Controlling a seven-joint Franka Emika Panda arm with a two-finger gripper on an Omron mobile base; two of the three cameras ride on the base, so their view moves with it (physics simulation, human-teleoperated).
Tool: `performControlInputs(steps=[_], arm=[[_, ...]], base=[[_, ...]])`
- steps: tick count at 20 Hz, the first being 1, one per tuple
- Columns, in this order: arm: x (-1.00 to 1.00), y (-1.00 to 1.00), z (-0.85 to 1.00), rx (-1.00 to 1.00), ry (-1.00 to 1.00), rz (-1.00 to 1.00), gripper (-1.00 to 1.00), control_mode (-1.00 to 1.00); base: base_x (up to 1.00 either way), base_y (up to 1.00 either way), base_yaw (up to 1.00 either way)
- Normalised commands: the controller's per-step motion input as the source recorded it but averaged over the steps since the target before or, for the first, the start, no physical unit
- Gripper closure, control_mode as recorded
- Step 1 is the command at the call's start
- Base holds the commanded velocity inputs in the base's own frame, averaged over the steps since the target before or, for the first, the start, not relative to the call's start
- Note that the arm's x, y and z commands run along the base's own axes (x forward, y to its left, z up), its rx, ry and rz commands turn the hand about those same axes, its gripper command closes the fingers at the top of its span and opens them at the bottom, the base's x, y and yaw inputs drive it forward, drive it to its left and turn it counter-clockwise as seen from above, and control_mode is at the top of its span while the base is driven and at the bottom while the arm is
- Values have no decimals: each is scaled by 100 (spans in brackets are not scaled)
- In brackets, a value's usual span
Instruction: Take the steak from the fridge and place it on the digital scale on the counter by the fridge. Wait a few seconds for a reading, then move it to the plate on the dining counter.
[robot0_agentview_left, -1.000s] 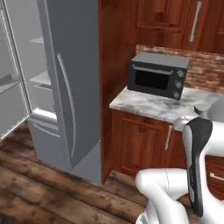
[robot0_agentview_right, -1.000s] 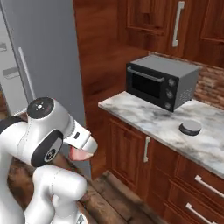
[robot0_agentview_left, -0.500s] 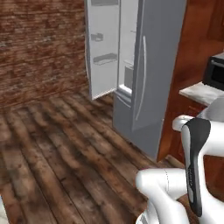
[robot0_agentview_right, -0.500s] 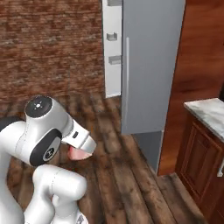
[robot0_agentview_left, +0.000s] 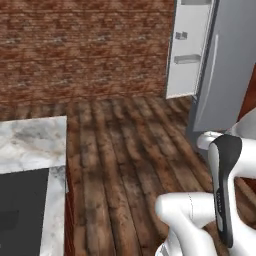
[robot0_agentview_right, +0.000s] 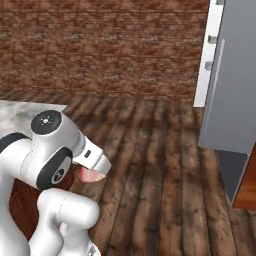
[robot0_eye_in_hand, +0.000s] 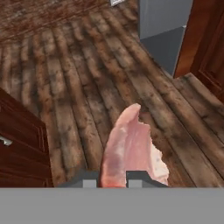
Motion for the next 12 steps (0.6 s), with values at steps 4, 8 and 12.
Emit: performControlInputs(steps=[4, 8, 12], arm=[[0, 0, 0, 0, 0, 0, 100, 100], [0, 0, 0, 0, 0, 0, 100, 100], [0, 0, 0, 0, 0, 0, 100, 100]], base=[[-100, -21, 55], [-100, -20, 45], [-100, -13, 37]])
